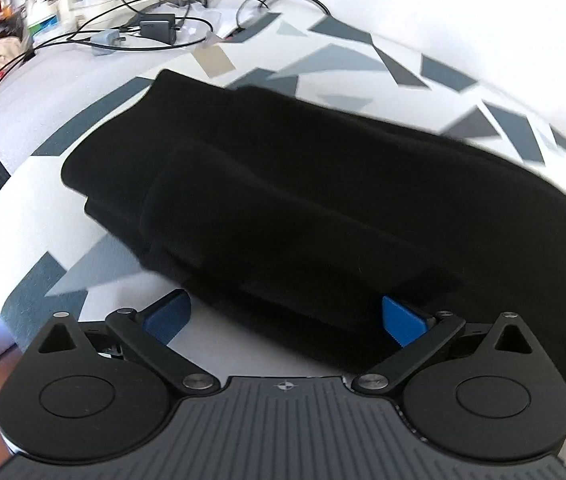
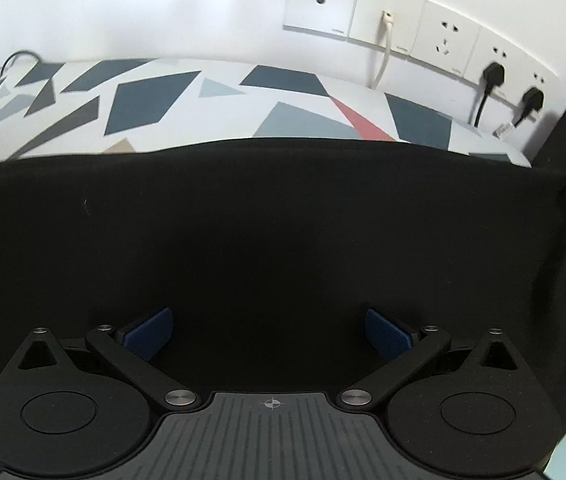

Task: Fold clothes

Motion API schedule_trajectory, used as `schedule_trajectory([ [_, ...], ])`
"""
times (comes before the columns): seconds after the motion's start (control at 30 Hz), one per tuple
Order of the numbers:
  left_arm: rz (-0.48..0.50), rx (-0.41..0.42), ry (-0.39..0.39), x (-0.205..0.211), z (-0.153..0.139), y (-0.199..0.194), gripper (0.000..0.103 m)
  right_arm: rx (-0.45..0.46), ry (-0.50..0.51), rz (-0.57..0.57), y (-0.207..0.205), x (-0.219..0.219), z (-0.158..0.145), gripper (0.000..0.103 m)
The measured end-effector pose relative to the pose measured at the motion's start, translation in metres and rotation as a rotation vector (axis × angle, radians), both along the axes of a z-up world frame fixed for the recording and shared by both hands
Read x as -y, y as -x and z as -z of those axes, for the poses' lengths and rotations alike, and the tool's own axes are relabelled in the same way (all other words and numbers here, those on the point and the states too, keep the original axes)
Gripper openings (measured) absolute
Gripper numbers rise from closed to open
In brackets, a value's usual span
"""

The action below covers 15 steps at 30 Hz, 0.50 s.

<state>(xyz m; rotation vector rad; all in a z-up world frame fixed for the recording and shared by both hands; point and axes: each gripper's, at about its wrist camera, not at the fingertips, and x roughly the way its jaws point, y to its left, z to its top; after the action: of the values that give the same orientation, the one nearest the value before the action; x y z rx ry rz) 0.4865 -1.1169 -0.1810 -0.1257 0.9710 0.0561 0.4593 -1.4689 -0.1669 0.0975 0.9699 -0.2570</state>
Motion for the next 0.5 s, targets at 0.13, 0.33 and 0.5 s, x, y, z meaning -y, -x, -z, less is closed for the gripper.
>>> schedule_trajectory([
  [0.13, -0.053, 0.051, 0.014, 0.0, 0.003, 0.003, 0.103, 0.046, -0.034, 0.06, -0.001, 0.003, 0.002, 0.102],
  [0.33, -0.111, 0.059, 0.025, 0.003, 0.003, 0.005, 0.103, 0.084, -0.019, 0.098, 0.002, 0.001, 0.007, 0.102],
  [0.5, -0.161, 0.12, 0.368, -0.031, 0.001, 0.021, 0.103, 0.087, -0.013, 0.12, -0.002, -0.001, 0.008, 0.102],
])
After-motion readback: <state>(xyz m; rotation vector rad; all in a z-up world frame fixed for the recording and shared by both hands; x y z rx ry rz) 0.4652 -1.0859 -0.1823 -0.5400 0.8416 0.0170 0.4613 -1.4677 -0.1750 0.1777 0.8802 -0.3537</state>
